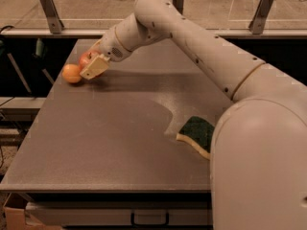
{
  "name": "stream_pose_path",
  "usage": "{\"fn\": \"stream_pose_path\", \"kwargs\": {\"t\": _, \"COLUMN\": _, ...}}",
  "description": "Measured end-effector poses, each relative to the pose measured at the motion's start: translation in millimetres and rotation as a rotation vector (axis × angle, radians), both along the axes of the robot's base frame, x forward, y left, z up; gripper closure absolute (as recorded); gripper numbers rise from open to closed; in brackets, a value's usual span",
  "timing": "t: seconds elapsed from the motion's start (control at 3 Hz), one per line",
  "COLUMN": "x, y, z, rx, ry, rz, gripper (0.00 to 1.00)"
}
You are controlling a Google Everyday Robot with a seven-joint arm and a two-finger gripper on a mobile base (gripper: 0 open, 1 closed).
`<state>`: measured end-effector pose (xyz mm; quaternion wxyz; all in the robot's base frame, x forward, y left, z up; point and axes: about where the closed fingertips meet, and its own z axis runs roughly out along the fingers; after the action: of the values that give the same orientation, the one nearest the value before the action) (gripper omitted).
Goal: Move apple near orange
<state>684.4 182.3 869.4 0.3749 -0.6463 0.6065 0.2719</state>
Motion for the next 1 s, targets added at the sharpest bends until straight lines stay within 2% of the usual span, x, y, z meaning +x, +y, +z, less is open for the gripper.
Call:
{"fn": "stream_pose_path", "kwargs": {"t": 0.67, "x": 10.5, "y": -17.2, "z": -19.2, "rx": -0.061, "ry": 0.009, "rz": -0.035, "gripper": 0.36}}
{"fn": "stream_pose_path", "kwargs": {"t": 1.0, "x": 11.9, "y": -21.7, "z": -23.3, "rx": -0.068, "ry": 0.013, "rz": -0.042, "gripper": 0.13}}
